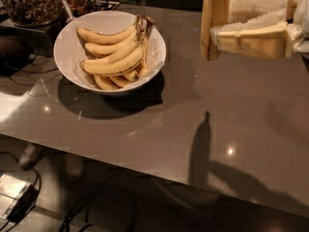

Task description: Pick banana from white bowl

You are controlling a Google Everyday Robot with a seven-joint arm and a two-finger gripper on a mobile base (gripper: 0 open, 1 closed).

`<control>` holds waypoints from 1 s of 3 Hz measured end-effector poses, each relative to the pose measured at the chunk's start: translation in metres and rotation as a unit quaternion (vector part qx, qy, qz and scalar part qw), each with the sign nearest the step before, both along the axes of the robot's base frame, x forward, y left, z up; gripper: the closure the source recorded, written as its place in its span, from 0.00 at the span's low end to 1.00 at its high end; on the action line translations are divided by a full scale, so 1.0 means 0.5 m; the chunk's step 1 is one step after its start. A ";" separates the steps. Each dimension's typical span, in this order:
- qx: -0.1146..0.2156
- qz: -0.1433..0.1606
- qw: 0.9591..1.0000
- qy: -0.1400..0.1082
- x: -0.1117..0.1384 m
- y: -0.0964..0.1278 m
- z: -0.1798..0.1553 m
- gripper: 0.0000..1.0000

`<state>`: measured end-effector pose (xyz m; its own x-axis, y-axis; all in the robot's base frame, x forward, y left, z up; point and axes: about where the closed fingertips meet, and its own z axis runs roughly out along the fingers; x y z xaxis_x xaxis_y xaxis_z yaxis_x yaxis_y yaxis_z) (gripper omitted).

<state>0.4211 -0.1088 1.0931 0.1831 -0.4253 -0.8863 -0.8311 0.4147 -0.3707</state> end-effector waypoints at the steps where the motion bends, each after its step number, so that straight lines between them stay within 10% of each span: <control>1: 0.004 -0.034 0.999 -0.008 -0.019 -0.049 0.008 1.00; 3: -0.001 -0.060 0.998 0.000 -0.015 -0.060 0.001 1.00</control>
Offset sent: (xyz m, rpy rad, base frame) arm -0.0075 -0.0211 0.0029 0.0077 -0.0132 -0.0586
